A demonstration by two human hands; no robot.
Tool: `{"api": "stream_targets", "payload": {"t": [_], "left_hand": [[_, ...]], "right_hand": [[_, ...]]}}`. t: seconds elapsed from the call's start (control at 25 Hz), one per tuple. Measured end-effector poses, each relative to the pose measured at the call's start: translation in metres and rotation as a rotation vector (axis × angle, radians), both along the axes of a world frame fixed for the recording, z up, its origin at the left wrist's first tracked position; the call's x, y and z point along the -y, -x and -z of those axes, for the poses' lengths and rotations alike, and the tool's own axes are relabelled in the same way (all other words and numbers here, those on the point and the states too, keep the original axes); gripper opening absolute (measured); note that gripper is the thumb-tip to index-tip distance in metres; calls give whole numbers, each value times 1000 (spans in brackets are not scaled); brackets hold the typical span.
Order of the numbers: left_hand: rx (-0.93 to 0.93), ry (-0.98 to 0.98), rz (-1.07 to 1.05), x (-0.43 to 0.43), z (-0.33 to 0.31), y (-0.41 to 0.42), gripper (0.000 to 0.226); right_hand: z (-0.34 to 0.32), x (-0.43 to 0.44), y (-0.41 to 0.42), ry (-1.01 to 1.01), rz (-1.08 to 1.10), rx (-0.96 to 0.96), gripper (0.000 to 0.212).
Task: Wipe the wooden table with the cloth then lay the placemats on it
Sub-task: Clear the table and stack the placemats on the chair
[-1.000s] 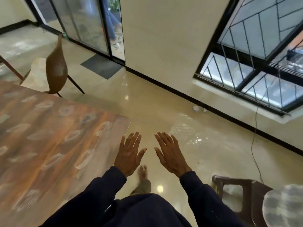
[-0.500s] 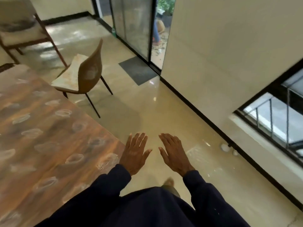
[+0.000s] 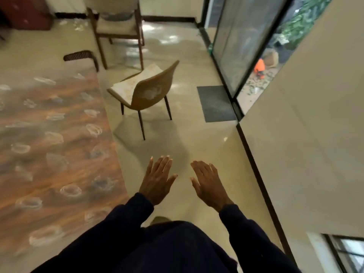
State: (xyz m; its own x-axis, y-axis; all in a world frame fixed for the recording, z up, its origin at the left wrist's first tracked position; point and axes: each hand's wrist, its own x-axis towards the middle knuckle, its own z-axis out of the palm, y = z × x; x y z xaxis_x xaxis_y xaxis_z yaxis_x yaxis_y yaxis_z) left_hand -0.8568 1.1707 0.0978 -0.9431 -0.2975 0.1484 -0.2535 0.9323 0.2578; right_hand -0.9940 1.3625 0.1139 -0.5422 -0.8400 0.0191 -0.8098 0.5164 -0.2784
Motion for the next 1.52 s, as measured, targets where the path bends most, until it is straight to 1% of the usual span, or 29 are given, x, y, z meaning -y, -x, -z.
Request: {"api": "stream_targets", "payload": {"t": [0.04,0.08,0.12,0.2,0.24,0.28,0.32,0.36,0.4,0.44,0.48,0.52,0.56,0.6,0.68,0.76,0.84,0.96,1.04,1.12,1.2,1.24,1.28,1.32,1.4,1.52], "left_hand": [[15,-40,-58,3,0,9,63],[23,-23,-82,7,5,17,64],[14,22,-109,13,9,29,65],[35,-19,-205,30,5,62,69],[27,-35,-255,40,8,77,69],[35,-64,-259,49,16,90,69],[16,21,-259,60,26,108,68],[25,36,-272,73,29,129,69],[40,1,-299,89,25,153,70],[5,-25,-325,97,19,169,71],[20,-92,-324,109,21,183,71],[-35,76,-309,122,23,204,71],[-25,102,-320,139,19,223,71],[38,-5,-345,152,14,240,70],[32,-33,-369,168,5,261,66],[-7,49,-429,184,10,280,64],[59,-42,-475,206,4,303,66],[72,-16,-566,224,17,334,68],[84,-61,-626,243,12,364,69],[79,-12,-660,253,15,394,65],[63,-69,-718,263,11,419,63],[65,-74,-764,265,8,429,63],[60,-40,-806,266,9,438,63],[64,-33,-833,269,10,446,63],[85,-96,-853,272,11,456,64],[96,-77,-885,289,25,465,64]], "right_hand": [[0,8,18,-8,-29,29,55],[1,16,34,-27,-70,57,56],[3,27,50,-17,-127,27,58],[0,60,86,-9,-180,79,60],[4,74,106,2,-191,62,59],[10,84,125,-10,-229,76,59],[15,97,145,-24,-285,-17,59],[18,112,165,-44,-297,-24,60],[14,131,186,-62,-267,23,61],[11,141,202,-45,-272,32,61],[11,150,221,-28,-278,63,61],[12,165,240,-11,-338,-93,60],[10,183,261,-15,-353,-143,59],[8,199,280,-62,-311,-35,58],[3,228,309,-29,-342,-6,57],[6,257,339,-6,-399,-95,56],[3,292,370,-13,-448,-28,53],[13,326,416,-17,-514,-68,54],[11,354,451,-55,-561,-53,56],[18,371,482,-92,-607,-89,58],[18,391,510,-119,-659,-61,60],[18,399,522,-154,-706,-77,60],[18,406,531,-147,-740,-124,60],[18,417,540,-151,-776,-126,60],[17,435,550,-140,-825,-95,59],[24,463,565,-125,-848,-95,57]]}}
